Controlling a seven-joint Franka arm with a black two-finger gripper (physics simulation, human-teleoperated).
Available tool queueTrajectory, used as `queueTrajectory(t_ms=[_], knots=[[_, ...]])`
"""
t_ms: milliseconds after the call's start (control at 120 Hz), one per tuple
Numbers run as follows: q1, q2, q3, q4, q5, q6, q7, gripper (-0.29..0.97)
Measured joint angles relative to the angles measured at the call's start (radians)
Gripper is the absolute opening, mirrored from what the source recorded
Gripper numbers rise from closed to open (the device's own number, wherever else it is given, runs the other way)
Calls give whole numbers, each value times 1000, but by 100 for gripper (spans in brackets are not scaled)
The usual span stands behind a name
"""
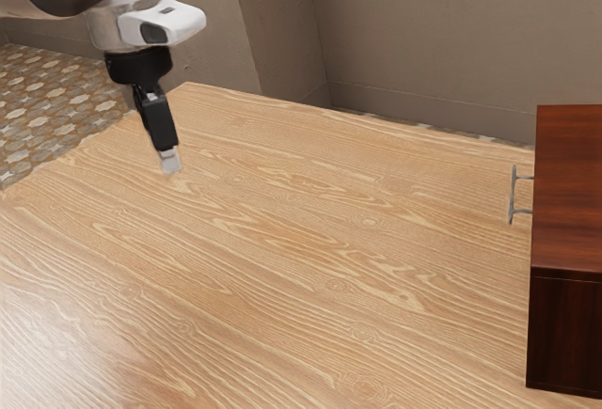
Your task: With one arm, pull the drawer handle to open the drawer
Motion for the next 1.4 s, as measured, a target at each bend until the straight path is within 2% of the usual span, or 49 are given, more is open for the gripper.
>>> queueTrajectory(t_ms=[208, 308, 375, 467, 558, 667, 725, 817, 933, 1133, 1400], knots=[[3, 31, -1, 0, -11, 58, 142, 68], [4, 68, -12, 51, -73, 75, 250, 68], [3, 139, -65, 150, -100, 85, 352, 68], [1, 174, -114, 189, -131, 109, 510, 68], [46, 253, -148, 256, -197, 134, 680, 68], [76, 359, -236, 364, -243, 168, 892, 67], [117, 407, -327, 406, -257, 190, 1004, 66], [172, 480, -463, 458, -271, 220, 1168, 64], [184, 529, -546, 476, -278, 264, 1352, 60], [161, 588, -603, 479, -278, 368, 1614, 50], [93, 631, -610, 479, -270, 523, 1870, 35]])
